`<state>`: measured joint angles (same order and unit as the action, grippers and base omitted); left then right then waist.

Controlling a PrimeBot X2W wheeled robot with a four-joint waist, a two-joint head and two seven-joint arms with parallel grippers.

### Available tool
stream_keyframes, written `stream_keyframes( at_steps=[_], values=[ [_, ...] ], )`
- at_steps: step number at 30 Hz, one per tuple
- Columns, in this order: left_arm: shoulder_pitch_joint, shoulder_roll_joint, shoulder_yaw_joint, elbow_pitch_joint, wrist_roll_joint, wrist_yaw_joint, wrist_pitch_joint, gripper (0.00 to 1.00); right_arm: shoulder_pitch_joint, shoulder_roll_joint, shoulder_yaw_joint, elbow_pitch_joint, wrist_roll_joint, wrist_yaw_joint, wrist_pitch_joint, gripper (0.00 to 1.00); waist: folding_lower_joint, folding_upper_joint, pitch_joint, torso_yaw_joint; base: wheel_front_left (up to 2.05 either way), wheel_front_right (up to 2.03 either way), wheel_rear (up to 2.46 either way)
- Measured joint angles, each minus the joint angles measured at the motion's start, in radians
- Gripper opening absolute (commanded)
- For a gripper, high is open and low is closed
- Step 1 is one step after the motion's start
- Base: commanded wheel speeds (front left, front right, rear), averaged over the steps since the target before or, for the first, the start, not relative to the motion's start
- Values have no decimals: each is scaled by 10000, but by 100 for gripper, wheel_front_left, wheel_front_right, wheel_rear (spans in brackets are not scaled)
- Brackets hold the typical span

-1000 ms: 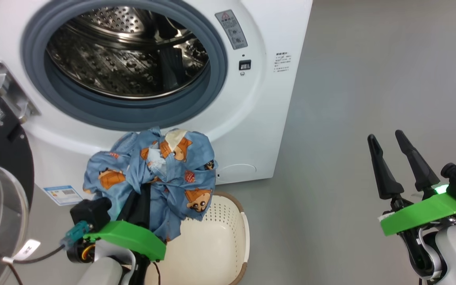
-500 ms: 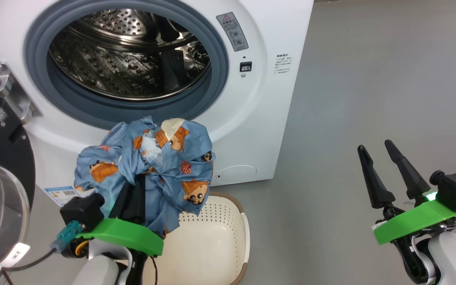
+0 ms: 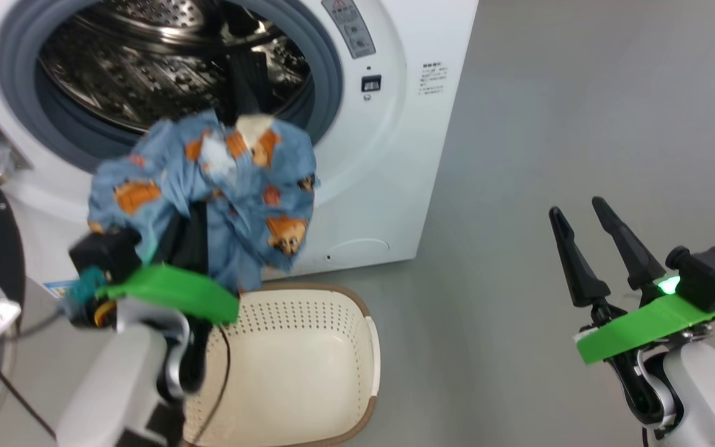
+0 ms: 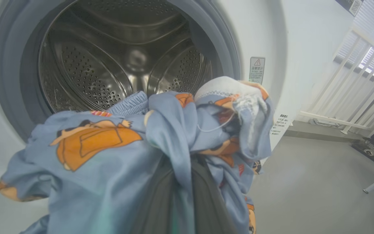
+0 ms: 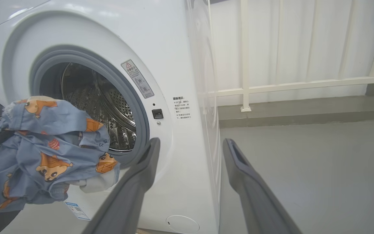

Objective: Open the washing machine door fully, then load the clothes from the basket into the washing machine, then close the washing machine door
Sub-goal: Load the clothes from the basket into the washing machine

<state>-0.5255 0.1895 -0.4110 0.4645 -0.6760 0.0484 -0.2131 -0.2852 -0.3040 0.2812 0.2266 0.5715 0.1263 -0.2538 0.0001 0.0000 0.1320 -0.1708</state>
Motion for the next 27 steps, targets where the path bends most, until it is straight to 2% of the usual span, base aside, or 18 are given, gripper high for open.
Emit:
stream_keyframes(
  at_steps=[8,13,21,27],
  values=[
    [-3079,178,318,2146,33,-142,297,0,-575,337,54,-222,-2,0,0,100,1,0,1027,-423,0,0,0],
    [-4606,226,368,3327,215,-430,370,0,-811,491,19,-349,-6,0,0,100,2,0,1720,-677,0,0,0],
    [-6703,366,360,5085,476,-748,174,0,-1426,844,73,-596,-98,0,0,100,2,0,2952,-1115,0,0,0],
    [-8060,623,345,6151,650,-832,17,0,-1637,1072,236,-706,-113,0,0,100,1,0,3824,-1505,0,0,0]
  ],
)
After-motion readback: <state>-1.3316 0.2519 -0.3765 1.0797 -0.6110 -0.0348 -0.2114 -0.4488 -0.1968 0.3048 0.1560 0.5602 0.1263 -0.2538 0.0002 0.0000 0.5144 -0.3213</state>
